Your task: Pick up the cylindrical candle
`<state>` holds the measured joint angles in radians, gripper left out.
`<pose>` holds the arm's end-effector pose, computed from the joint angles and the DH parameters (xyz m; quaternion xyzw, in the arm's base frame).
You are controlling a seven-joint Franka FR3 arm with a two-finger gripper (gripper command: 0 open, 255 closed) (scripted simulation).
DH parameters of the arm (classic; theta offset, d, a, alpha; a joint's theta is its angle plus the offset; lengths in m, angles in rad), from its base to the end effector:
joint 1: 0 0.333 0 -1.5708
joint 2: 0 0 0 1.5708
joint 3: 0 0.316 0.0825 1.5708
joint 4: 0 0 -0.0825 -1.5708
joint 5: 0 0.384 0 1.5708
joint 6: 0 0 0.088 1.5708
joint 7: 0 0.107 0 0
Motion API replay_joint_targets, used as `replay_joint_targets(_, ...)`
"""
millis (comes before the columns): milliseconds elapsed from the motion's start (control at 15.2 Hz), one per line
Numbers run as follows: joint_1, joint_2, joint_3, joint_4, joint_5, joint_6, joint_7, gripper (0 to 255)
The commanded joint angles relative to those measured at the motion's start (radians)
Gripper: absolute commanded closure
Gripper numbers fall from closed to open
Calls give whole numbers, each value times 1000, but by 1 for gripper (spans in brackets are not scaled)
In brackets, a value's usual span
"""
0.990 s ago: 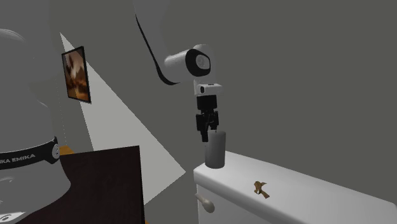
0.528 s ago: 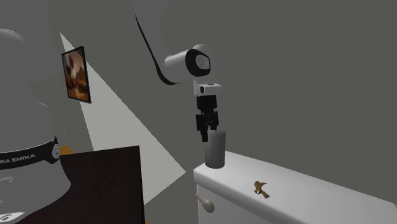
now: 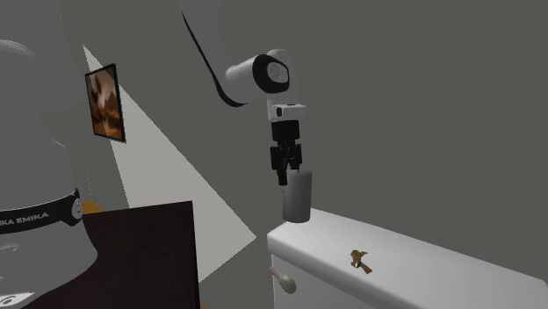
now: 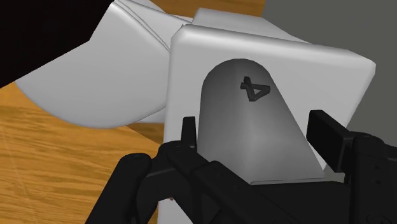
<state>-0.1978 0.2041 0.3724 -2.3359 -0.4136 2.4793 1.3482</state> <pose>0.5040 0.0929 0.2508 0.9082 -0.4092 0.0470 0.0743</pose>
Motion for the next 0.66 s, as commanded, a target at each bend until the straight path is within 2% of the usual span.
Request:
replay_joint_targets(0, -4, -25, 9, 4, 25, -24, -20, 255)
replay_joint_targets(462, -13, -105, 28, 15, 101, -100, -84, 255)
replay_joint_targets(594, -13, -107, 28, 15, 103, -102, -85, 255)
